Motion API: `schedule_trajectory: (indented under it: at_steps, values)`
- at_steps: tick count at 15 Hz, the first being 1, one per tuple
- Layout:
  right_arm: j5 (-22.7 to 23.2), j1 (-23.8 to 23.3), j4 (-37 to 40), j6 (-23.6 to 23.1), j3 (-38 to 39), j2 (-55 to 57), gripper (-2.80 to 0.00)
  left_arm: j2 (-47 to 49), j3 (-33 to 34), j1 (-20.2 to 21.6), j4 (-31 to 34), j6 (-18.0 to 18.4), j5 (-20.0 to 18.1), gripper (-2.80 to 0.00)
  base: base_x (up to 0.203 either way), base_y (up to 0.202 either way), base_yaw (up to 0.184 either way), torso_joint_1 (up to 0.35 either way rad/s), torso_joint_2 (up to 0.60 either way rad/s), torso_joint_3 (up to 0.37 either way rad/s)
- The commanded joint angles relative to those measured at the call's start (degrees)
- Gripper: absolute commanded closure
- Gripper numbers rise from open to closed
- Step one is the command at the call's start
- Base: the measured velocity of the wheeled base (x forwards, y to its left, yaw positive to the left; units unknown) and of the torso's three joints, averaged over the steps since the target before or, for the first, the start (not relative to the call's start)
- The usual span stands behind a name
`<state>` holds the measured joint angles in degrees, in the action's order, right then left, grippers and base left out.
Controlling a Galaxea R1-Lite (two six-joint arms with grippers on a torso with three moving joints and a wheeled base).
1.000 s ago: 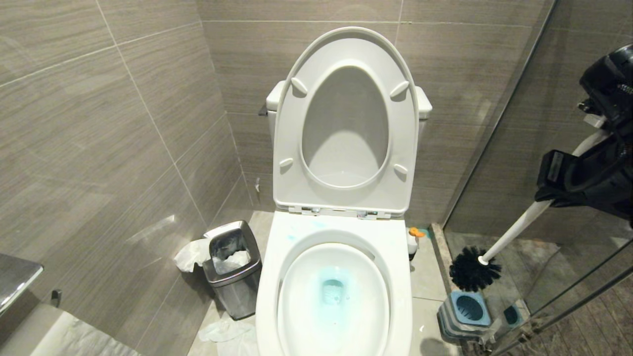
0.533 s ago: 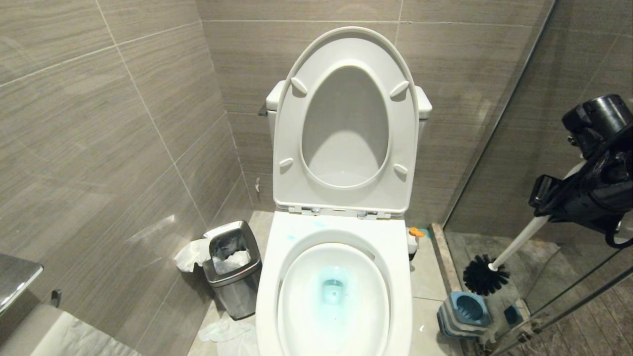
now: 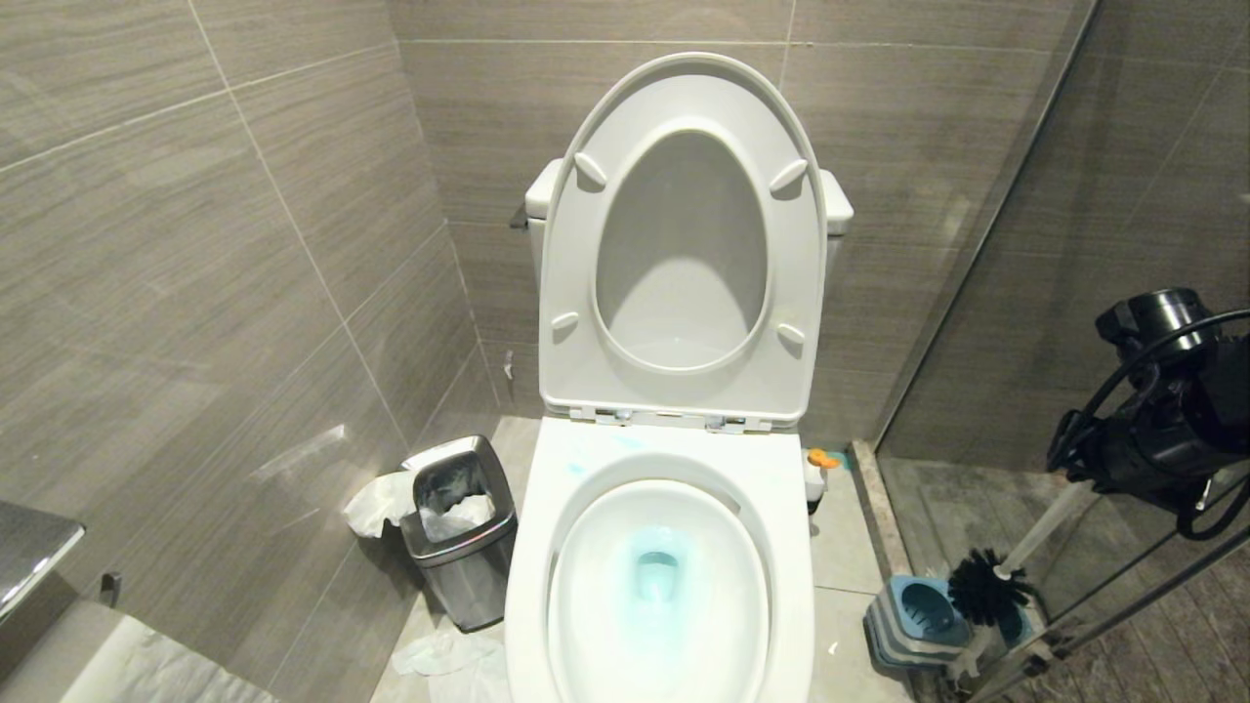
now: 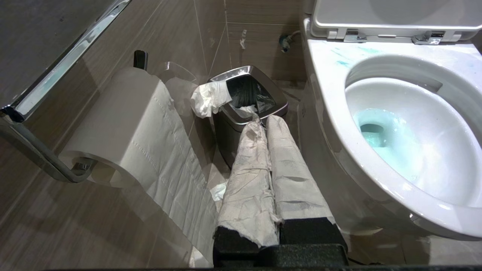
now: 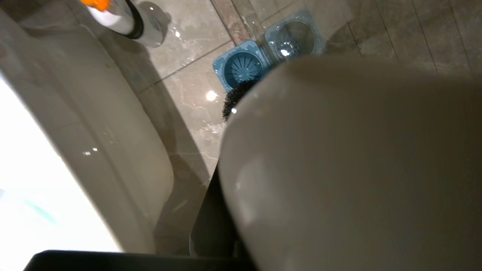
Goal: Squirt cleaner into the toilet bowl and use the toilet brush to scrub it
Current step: Put the toilet brush back
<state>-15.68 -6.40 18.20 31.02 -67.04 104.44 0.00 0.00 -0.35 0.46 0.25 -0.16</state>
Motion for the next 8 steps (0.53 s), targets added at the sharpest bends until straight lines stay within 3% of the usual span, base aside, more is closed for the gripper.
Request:
schedule_trajectory:
  at_steps: [1,8]
  values:
    - [-0.23,-0.37,-2.33,-0.55,2.29,3.43,0.00,0.00,0.09,0.00,0.03,0.02,-0.01,0.00,0.000,0.000,0.000,0.000,0.00,0.000]
    - [-0.89,-0.20,-11.23,-2.18,2.78,9.63,0.00,0.00,0.09,0.00,0.02,0.02,-0.01,0.00,0.000,0.000,0.000,0.000,0.00,0.000]
